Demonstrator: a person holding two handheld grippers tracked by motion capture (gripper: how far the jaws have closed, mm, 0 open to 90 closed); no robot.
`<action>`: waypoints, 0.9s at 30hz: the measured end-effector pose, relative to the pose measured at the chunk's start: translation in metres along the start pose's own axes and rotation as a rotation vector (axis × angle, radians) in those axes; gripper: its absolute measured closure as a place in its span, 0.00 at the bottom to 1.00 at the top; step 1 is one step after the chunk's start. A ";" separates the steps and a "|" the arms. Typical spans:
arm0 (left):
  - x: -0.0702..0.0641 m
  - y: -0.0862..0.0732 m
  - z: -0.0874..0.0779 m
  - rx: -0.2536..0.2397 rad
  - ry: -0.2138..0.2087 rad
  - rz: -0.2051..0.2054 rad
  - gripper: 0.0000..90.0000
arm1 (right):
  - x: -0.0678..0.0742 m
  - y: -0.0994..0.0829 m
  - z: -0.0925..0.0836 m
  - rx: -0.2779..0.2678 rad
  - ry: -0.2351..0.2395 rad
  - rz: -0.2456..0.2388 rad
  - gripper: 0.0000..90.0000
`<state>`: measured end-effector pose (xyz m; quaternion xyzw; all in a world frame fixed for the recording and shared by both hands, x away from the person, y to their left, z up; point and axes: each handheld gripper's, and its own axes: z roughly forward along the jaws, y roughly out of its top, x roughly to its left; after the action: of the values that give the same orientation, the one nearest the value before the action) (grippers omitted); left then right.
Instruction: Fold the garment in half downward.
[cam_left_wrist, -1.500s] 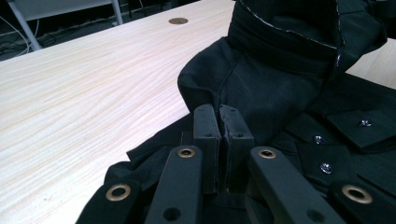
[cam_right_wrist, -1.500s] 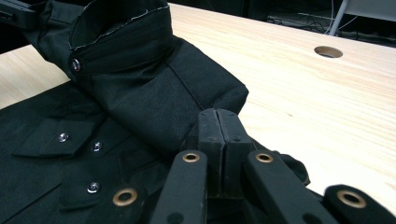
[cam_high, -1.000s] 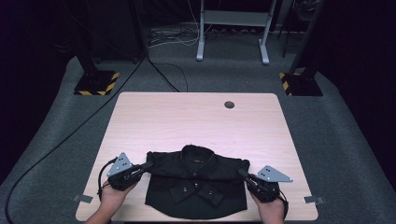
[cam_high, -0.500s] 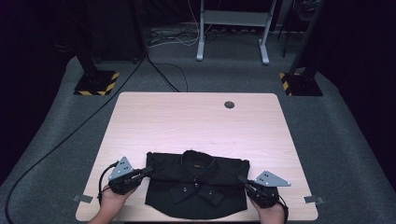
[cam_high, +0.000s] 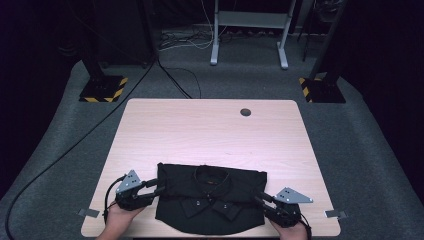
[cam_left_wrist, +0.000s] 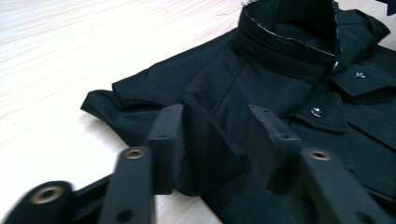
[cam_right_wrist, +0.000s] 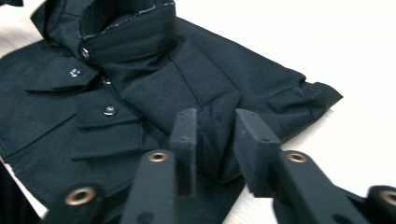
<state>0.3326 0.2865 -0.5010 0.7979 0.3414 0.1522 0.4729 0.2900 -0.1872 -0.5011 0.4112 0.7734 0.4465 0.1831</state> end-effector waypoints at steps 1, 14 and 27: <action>0.000 0.000 0.001 0.002 0.000 -0.001 0.58 | 0.000 0.000 0.000 0.002 0.001 -0.001 0.73; 0.006 0.004 0.021 0.043 -0.023 -0.020 0.43 | -0.010 0.014 0.013 -0.002 0.013 0.013 0.56; 0.010 0.008 0.040 0.056 -0.080 -0.066 0.40 | -0.018 0.021 0.037 0.032 0.055 0.048 0.50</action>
<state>0.3662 0.2649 -0.5155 0.8046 0.3522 0.0949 0.4686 0.3349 -0.1764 -0.5053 0.4199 0.7751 0.4495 0.1444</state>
